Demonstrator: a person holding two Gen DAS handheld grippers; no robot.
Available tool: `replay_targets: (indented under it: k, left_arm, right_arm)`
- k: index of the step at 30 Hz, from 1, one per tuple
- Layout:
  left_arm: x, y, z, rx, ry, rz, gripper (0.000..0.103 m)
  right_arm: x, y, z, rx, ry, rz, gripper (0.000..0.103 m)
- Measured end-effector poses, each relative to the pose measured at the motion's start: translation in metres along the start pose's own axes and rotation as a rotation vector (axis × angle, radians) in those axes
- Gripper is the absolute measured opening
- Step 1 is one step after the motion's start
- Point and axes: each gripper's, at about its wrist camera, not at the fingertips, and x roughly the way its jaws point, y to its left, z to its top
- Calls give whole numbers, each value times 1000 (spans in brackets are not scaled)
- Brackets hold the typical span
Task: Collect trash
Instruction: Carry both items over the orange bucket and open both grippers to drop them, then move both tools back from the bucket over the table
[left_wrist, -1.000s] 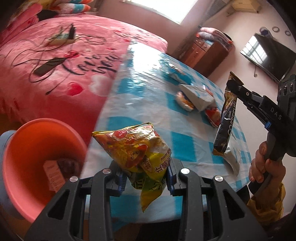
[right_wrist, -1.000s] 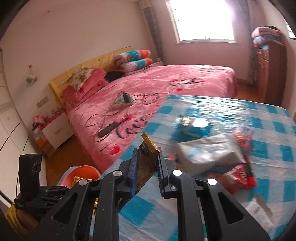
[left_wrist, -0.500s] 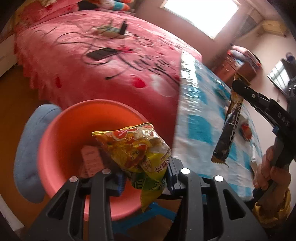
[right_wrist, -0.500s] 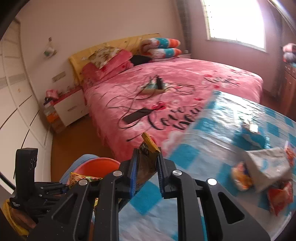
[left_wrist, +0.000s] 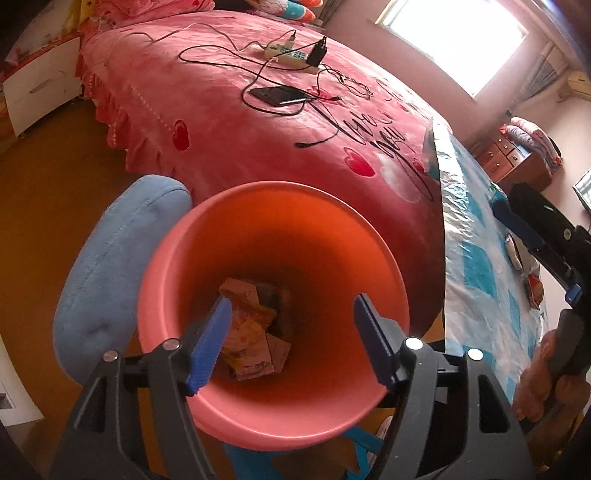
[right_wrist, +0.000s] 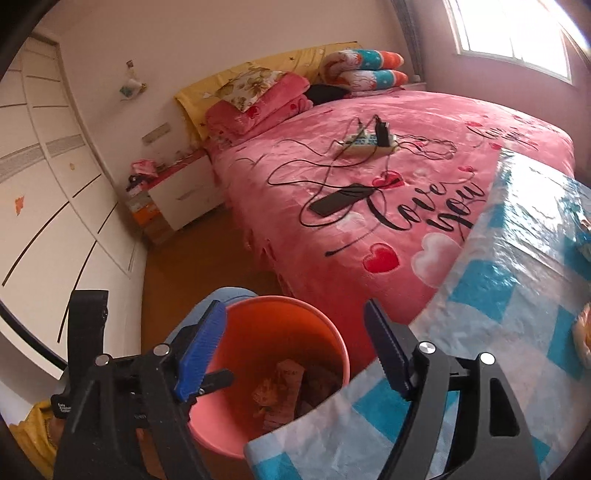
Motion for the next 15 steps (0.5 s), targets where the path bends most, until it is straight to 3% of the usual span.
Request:
replay_targets:
  k: [7, 15]
  left_arm:
    - [-3, -4, 2, 5, -26, 10, 71]
    - [-6, -23, 2, 52, -43, 15, 71]
  right_arm:
    - [-34, -30, -3, 66, -56, -86, 89]
    - [-70, -44, -15, 52, -103, -171, 90]
